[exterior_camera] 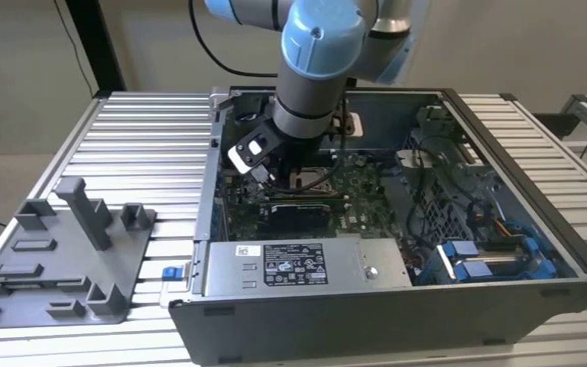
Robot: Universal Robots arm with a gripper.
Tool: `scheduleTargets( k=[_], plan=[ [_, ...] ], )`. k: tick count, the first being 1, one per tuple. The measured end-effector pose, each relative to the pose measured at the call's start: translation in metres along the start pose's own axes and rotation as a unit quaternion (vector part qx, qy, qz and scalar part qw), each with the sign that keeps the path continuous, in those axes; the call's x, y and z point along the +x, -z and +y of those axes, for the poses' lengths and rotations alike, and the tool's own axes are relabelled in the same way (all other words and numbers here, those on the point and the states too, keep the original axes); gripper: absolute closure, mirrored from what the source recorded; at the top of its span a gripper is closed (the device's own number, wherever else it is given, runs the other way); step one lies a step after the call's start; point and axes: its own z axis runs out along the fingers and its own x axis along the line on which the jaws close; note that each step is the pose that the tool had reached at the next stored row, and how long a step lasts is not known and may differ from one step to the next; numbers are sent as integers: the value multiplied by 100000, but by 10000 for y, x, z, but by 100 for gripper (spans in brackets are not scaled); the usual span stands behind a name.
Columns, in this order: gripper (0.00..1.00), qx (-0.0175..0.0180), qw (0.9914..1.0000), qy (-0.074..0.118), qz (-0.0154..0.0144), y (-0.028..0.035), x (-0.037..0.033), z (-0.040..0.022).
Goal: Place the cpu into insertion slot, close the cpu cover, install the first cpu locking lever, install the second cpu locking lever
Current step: 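Install the first cpu locking lever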
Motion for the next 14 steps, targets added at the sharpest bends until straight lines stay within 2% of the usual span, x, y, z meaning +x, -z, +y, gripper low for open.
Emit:
scheduleTargets(
  k=[7,14],
  plan=[
    [100,-88,100000,-244,76,-64,5,0],
    [100,-121,99999,-308,129,-140,57,2]
  ],
)
